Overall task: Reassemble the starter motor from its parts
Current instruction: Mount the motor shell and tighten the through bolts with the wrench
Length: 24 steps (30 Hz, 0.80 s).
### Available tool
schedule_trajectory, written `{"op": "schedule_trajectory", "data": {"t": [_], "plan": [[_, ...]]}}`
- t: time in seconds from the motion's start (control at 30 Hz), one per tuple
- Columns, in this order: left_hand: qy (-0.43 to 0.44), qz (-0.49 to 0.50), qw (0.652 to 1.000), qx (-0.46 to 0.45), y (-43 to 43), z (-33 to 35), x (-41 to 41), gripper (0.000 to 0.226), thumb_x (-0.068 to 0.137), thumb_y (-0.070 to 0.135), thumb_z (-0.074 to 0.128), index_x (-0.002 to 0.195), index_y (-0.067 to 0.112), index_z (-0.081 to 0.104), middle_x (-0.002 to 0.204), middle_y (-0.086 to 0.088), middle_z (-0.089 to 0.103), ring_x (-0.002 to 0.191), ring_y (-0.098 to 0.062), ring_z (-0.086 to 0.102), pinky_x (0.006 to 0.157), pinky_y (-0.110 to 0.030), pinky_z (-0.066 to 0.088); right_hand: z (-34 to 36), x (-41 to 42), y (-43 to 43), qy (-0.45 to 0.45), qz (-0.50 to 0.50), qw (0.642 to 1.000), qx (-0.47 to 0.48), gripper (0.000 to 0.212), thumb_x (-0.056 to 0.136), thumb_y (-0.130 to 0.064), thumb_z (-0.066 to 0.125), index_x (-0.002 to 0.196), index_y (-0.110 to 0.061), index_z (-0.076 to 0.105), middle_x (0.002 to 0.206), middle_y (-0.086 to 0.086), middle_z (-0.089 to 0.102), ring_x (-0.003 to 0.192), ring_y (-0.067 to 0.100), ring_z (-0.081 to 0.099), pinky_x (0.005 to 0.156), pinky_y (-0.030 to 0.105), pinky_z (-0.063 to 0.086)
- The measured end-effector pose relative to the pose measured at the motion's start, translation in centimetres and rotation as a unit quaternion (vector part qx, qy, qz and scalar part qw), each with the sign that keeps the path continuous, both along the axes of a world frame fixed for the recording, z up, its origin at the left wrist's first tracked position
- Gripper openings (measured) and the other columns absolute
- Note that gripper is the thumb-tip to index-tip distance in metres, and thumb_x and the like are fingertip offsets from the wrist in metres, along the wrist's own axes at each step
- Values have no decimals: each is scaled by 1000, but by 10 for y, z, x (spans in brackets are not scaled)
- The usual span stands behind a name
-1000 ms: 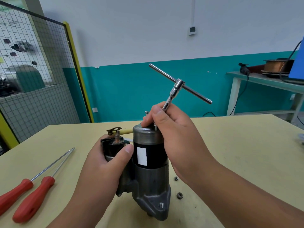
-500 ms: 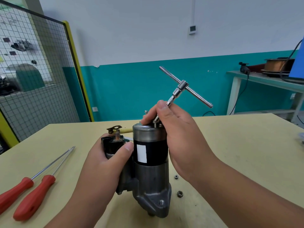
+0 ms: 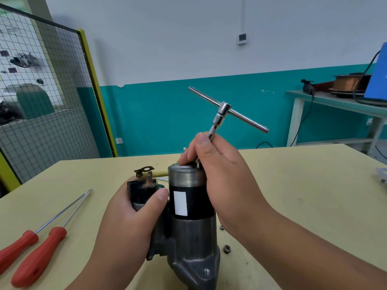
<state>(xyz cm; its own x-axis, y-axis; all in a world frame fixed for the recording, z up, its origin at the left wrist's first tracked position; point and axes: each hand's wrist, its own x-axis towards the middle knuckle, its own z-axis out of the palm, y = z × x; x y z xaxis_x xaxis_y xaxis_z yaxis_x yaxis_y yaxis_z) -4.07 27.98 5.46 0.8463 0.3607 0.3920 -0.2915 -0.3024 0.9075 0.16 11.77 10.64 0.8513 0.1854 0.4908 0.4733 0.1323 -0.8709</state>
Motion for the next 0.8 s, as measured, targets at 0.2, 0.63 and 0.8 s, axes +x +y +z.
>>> {"op": "schedule_trajectory", "data": {"t": [0.2,0.63,0.8], "plan": [[-38,5,999,4,-1,1,-7,37,62,69,63,95,53,70,85,16,75,76,-7,71,57,-34,53,3,-7,0,-41,19,999,-19,37,100,-57,42,75,-37,60,85,-5,68,85,10,66,87,43,57],[-58,-3,998,29,5,-2,-6,35,66,65,62,97,49,69,90,15,75,82,-3,70,70,-38,48,3,-11,-1,-80,64,994,-29,32,105,-40,38,87,-27,62,87,-1,63,87,13,61,81,33,53],[-46,-6,999,22,7,-5,-3,40,64,67,63,100,50,68,86,16,74,76,-10,70,54,-35,51,4,-6,-3,-66,50,996,-31,34,104,-46,44,84,-30,66,86,-7,67,86,8,64,80,24,55]]}}
